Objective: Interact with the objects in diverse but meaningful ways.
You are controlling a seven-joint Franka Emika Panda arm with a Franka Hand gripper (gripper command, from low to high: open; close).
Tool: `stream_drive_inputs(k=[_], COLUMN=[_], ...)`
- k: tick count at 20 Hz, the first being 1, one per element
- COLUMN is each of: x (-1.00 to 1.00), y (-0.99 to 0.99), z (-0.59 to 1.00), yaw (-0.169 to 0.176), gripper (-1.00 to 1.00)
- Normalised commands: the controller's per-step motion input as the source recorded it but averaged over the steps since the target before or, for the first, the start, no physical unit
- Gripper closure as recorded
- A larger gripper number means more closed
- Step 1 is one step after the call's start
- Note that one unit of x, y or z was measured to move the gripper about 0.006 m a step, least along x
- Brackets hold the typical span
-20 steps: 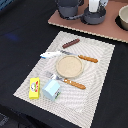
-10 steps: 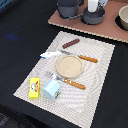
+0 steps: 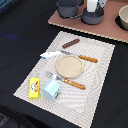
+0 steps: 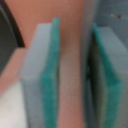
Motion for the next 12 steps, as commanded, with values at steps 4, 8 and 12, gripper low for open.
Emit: stream_drive_inputs(k=[4,8,12], x=[0.14,0.12,0.32], y=[-0.03,-0.01,0.0], z=[0.86,0.9,1.0], yaw=[-0.005,-0.002,-0.012], gripper=[-1.0,-1.0,-1.0])
